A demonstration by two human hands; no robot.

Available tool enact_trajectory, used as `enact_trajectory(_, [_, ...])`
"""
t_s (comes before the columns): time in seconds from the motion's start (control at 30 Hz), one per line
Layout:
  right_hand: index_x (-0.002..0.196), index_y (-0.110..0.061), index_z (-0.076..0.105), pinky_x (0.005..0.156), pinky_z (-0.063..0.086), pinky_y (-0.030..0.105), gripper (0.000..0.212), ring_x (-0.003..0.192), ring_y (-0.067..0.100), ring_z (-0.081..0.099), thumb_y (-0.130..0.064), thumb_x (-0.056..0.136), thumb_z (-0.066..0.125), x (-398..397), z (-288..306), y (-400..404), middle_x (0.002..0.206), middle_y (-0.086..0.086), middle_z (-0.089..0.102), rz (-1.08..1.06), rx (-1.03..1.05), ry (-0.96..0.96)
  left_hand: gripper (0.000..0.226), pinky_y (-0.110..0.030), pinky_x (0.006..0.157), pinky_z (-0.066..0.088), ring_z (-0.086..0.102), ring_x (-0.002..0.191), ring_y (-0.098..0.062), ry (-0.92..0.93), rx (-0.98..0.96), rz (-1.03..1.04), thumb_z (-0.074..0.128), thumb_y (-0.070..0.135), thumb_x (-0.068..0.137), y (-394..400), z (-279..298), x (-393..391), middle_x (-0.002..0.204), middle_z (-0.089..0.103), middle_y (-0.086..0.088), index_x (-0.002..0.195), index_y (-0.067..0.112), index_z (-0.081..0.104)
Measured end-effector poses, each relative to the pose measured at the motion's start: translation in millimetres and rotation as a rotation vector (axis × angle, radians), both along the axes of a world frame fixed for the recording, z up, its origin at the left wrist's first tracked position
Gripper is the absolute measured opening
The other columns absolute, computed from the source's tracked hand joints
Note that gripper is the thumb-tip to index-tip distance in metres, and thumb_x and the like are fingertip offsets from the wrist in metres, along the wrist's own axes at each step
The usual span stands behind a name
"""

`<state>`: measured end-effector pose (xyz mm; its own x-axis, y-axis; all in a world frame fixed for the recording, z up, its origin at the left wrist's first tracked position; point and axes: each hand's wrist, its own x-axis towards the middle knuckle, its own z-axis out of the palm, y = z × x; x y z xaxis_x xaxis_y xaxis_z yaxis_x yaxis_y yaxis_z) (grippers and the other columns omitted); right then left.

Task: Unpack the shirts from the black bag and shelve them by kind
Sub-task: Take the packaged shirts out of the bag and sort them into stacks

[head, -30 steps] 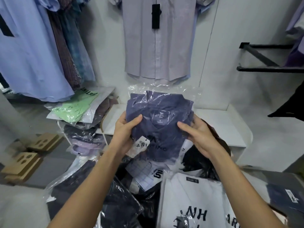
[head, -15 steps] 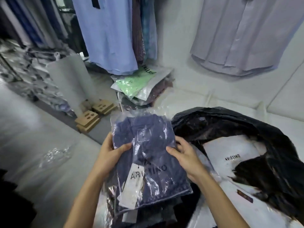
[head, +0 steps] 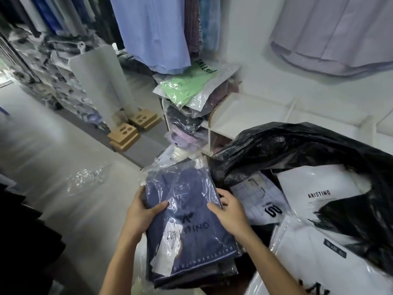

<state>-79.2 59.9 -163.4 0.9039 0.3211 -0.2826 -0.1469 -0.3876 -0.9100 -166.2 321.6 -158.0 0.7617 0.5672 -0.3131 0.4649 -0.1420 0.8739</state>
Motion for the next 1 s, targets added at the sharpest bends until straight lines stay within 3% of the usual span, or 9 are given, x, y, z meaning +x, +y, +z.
enact_trajectory(0.13, [0.141, -0.028, 0.058, 0.082, 0.061, 0.034, 0.053, 0.085, 0.006, 0.072, -0.030, 0.091, 0.076, -5, 0, 3, 0.099, -0.013, 0.074, 0.028, 0.011, -0.044, 0.108, -0.046, 0.088, 0.059, 0.072, 0.092, -0.022, 0.096, 0.092, 0.016, 0.095, 0.051, 0.059, -7, 15, -7, 0.118, 0.070, -0.007, 0.150, 0.035, 0.038])
enact_trajectory(0.23, [0.130, -0.027, 0.065, 0.076, 0.057, 0.016, 0.045, 0.088, 0.003, 0.069, -0.030, 0.088, 0.080, -6, 5, -2, 0.102, -0.014, 0.070, -0.092, 0.036, -0.093, 0.100, -0.054, 0.101, 0.049, 0.058, 0.118, -0.037, 0.160, 0.379, 0.038, 0.089, 0.043, 0.074, -17, 24, -6, 0.136, 0.050, -0.017, 0.155, 0.029, 0.032])
enact_trajectory(0.4, [0.110, -0.028, 0.071, 0.080, 0.055, 0.016, 0.021, 0.091, 0.002, 0.067, -0.021, 0.091, 0.076, 10, 0, -65, 0.105, -0.008, 0.071, -0.373, 0.008, -0.264, 0.039, -0.042, 0.093, 0.055, 0.064, 0.106, -0.018, -0.233, 0.362, -0.001, 0.078, 0.025, 0.089, -72, 61, 16, 0.118, 0.065, 0.003, 0.124, 0.031, 0.062])
enact_trajectory(0.53, [0.111, -0.017, 0.075, 0.086, 0.054, 0.015, 0.018, 0.091, -0.003, 0.067, -0.012, 0.093, 0.072, 31, 1, -133, 0.103, -0.008, 0.073, -0.485, -0.084, -0.291, 0.034, -0.014, 0.080, 0.053, 0.069, 0.092, 0.000, -0.389, 0.321, -0.465, 0.069, 0.000, 0.088, -159, 60, 64, 0.101, 0.075, 0.013, 0.108, 0.027, 0.075])
enact_trajectory(0.6, [0.110, -0.018, 0.075, 0.091, 0.054, 0.019, 0.018, 0.089, -0.008, 0.066, -0.012, 0.094, 0.071, 39, 0, -160, 0.099, -0.012, 0.074, -0.484, -0.123, -0.258, 0.034, -0.017, 0.088, 0.052, 0.071, 0.098, -0.005, -0.374, 0.315, -0.774, 0.055, 0.005, 0.087, -207, 43, 96, 0.106, 0.077, 0.005, 0.110, 0.017, 0.077])
enact_trajectory(0.7, [0.114, -0.023, 0.075, 0.097, 0.054, 0.033, 0.020, 0.095, 0.001, 0.068, -0.032, 0.097, 0.068, 38, -5, -189, 0.103, -0.011, 0.076, -0.347, -0.309, -0.149, 0.066, -0.031, 0.101, 0.048, 0.062, 0.119, -0.021, -0.126, 0.476, -1.366, 0.033, 0.042, 0.078, -256, 9, 143, 0.128, 0.070, -0.008, 0.122, 0.010, 0.071])
enact_trajectory(0.8, [0.121, -0.035, 0.070, 0.102, 0.046, 0.034, 0.041, 0.113, 0.012, 0.065, -0.061, 0.102, 0.044, 19, -6, -204, 0.119, -0.012, 0.073, -0.149, -0.574, -0.039, 0.061, -0.047, 0.118, 0.035, 0.035, 0.147, -0.034, 0.151, 0.923, -1.839, 0.057, 0.027, 0.089, -269, -30, 171, 0.159, 0.037, -0.012, 0.149, 0.017, 0.046])
enact_trajectory(0.9, [0.125, -0.037, 0.067, 0.105, 0.042, 0.040, 0.052, 0.122, 0.018, 0.061, -0.066, 0.103, 0.029, 9, -7, -209, 0.128, -0.011, 0.069, -0.122, -0.609, -0.020, 0.074, -0.055, 0.118, 0.032, 0.025, 0.150, -0.039, 0.081, 1.164, -1.994, 0.059, 0.035, 0.085, -266, -48, 179, 0.165, 0.017, -0.015, 0.154, 0.025, 0.032])
enact_trajectory(1.0, [0.125, -0.033, 0.068, 0.108, 0.043, 0.043, 0.056, 0.123, 0.020, 0.061, -0.067, 0.102, 0.030, 9, -8, -212, 0.129, -0.008, 0.070, -0.175, -0.521, 0.013, 0.056, -0.047, 0.107, 0.044, 0.044, 0.137, -0.039, -0.032, 1.191, -2.054, 0.062, 0.026, 0.091, -264, -46, 188, 0.156, 0.038, -0.016, 0.144, 0.017, 0.048])
